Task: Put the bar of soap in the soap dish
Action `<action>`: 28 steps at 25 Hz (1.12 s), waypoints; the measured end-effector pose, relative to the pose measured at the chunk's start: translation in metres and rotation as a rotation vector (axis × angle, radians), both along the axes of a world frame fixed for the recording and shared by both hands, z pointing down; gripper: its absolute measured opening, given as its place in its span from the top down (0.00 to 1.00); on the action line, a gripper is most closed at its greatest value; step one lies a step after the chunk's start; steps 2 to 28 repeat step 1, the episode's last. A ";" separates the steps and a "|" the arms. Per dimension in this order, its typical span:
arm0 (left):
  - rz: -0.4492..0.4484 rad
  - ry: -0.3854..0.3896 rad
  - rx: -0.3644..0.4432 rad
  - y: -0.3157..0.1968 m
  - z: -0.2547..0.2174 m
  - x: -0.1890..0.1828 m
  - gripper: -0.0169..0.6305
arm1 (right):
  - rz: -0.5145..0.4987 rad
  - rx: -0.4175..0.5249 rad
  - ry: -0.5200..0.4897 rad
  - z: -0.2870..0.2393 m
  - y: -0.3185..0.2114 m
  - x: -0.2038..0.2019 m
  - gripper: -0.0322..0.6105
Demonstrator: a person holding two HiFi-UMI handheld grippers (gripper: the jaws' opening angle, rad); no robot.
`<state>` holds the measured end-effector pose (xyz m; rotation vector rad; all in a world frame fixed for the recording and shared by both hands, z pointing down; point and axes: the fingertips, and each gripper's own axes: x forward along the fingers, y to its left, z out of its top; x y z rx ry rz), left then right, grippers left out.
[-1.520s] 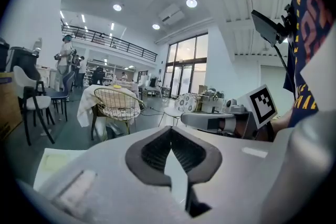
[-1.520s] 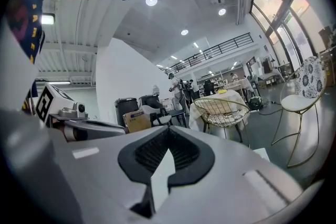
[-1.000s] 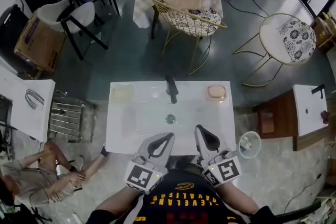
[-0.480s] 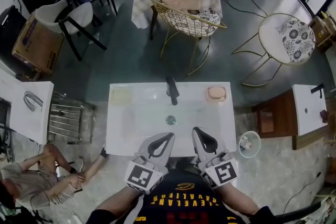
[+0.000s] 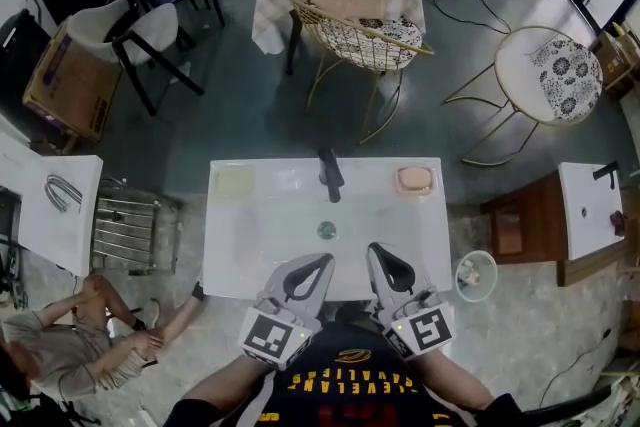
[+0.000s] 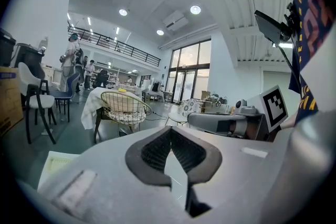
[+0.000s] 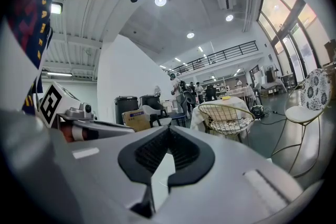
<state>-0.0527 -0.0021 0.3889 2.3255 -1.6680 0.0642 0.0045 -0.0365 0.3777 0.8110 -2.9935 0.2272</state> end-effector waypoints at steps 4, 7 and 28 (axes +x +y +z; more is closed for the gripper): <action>0.000 0.003 -0.003 0.000 0.000 0.000 0.97 | 0.002 0.001 0.004 0.001 0.000 0.000 0.95; 0.000 0.003 -0.003 0.000 0.000 0.000 0.97 | 0.002 0.001 0.004 0.001 0.000 0.000 0.95; 0.000 0.003 -0.003 0.000 0.000 0.000 0.97 | 0.002 0.001 0.004 0.001 0.000 0.000 0.95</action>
